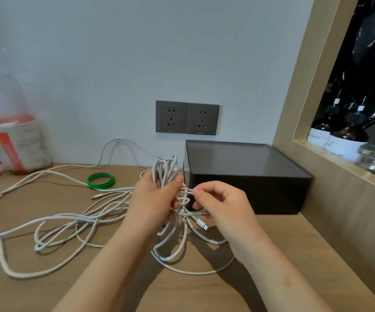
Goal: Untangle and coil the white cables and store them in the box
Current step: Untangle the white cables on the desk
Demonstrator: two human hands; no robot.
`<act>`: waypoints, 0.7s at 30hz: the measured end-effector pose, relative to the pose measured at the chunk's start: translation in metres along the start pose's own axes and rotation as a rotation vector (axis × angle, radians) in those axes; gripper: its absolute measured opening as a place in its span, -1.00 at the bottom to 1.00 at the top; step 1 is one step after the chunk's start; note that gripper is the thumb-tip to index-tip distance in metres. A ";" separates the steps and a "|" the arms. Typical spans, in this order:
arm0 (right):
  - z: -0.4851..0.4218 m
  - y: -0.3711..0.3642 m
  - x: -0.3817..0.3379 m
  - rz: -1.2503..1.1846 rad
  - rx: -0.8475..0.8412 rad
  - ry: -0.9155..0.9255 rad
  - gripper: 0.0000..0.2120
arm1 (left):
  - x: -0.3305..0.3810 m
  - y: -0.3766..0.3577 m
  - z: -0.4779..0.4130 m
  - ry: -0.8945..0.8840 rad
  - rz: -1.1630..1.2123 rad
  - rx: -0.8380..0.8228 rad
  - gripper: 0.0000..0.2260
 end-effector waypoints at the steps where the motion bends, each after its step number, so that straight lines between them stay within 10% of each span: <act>1: -0.001 0.001 0.000 0.015 0.005 0.000 -0.85 | 0.000 0.000 0.000 -0.056 -0.099 0.009 -0.98; 21: 0.003 0.007 -0.003 0.107 -0.079 -0.053 -0.88 | 0.002 0.004 0.001 -0.040 0.033 0.134 -0.95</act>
Point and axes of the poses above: each hand's wrist, its own z-axis away from the middle knuckle, its own y-axis out of the back of the hand, x = y × z, the point moved 3 cm from there along -z, towards the middle knuckle, and after that the axes turned 13 degrees about -y, right-handed, at the moved point
